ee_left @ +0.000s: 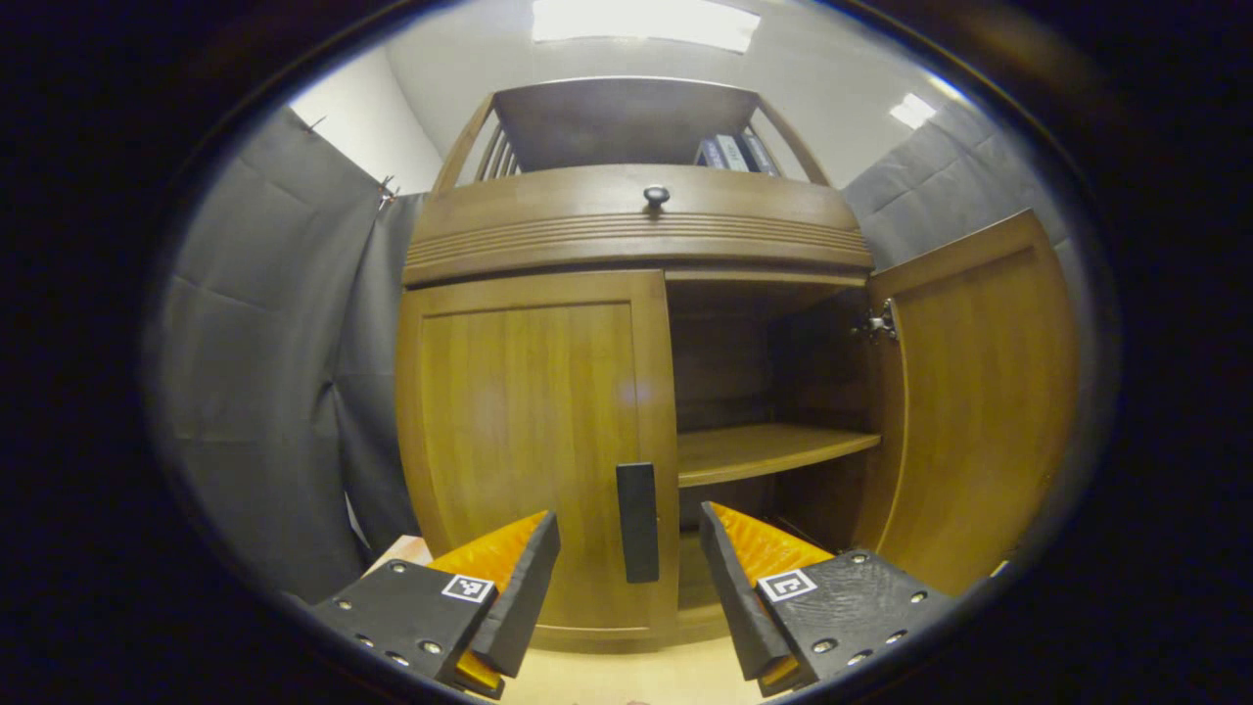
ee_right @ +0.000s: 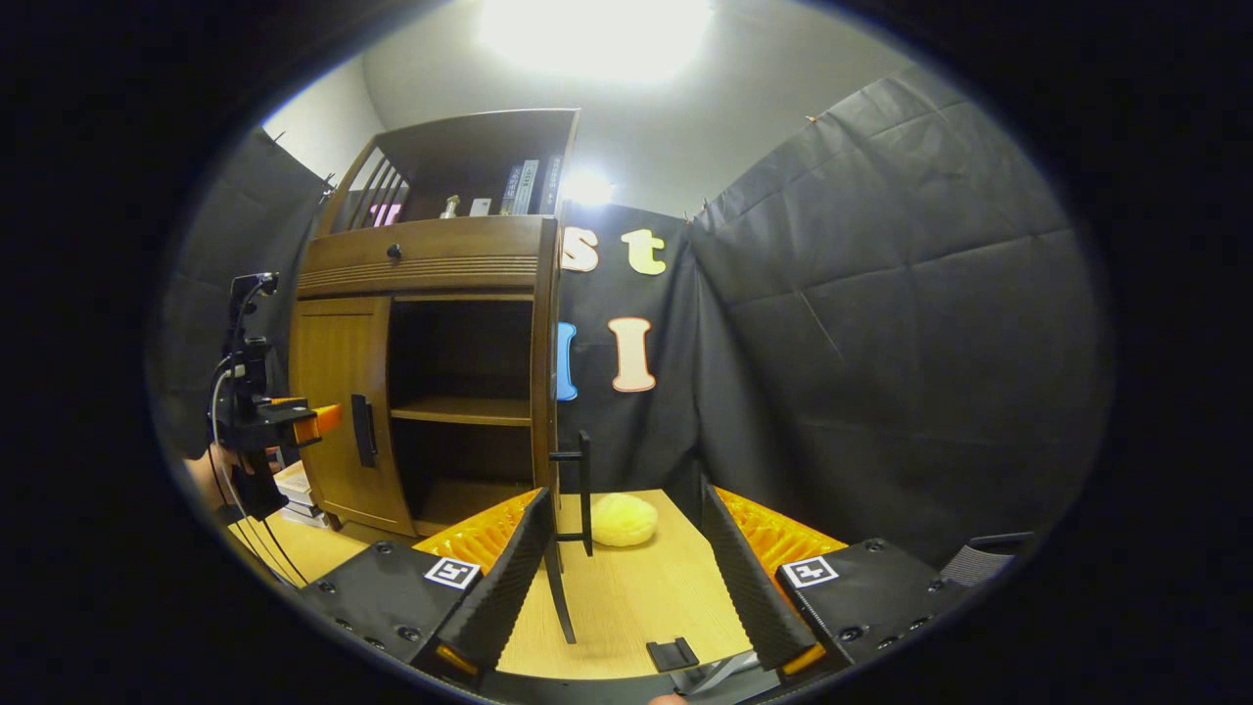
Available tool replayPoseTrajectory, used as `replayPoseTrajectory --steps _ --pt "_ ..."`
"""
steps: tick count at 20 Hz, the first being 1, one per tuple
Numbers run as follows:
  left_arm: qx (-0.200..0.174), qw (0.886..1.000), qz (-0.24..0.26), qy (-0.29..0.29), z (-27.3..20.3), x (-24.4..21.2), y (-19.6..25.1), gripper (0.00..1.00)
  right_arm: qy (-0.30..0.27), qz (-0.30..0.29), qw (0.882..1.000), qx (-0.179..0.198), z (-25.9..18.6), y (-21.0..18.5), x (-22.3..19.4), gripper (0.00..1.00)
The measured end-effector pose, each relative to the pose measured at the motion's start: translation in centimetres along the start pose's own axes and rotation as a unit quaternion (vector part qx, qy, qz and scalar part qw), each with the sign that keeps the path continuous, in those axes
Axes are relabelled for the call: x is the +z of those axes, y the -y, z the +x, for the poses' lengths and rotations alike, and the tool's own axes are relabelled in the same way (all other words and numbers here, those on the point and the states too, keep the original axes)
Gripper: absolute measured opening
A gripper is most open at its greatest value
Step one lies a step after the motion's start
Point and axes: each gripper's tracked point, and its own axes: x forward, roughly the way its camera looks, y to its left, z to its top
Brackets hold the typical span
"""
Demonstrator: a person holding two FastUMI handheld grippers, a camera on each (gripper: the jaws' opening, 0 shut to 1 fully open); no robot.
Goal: Open the right door of the double-door shoe cabinet with the right hand, and open the left door with the left hand.
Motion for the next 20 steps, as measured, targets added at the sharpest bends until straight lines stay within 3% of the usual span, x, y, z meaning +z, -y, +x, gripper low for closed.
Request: replayPoseTrajectory --steps 6,8,9,12,19,20 --pt "0.009 1.0 0.005 -0.012 5.2 -2.1 -0.6 0.82 -0.015 -0.006 1.0 -0.014 0.0 0.5 -0.9 0.99" --pt "0.007 1.0 0.005 -0.017 6.5 -3.2 -0.5 0.82 -0.019 -0.007 1.0 -0.018 0.0 0.8 -1.1 0.93" --pt "0.006 1.0 0.005 -0.019 7.1 -3.6 -0.5 0.82 -0.021 -0.007 1.0 -0.021 0.1 0.8 -1.1 0.96" --pt "0.003 1.0 -0.003 -0.028 9.0 -4.9 -0.1 0.82 -0.027 -0.008 0.999 -0.026 0.0 1.2 -1.5 0.93" --pt "-0.013 0.999 -0.007 -0.036 11.1 -6.7 1.3 0.82 -0.038 -0.009 0.999 -0.029 0.0 1.4 -2.2 0.96" --pt "-0.007 1.0 -0.004 -0.029 10.7 -6.0 1.3 0.66 -0.038 -0.008 0.999 -0.028 -0.1 1.3 -2.3 0.96"
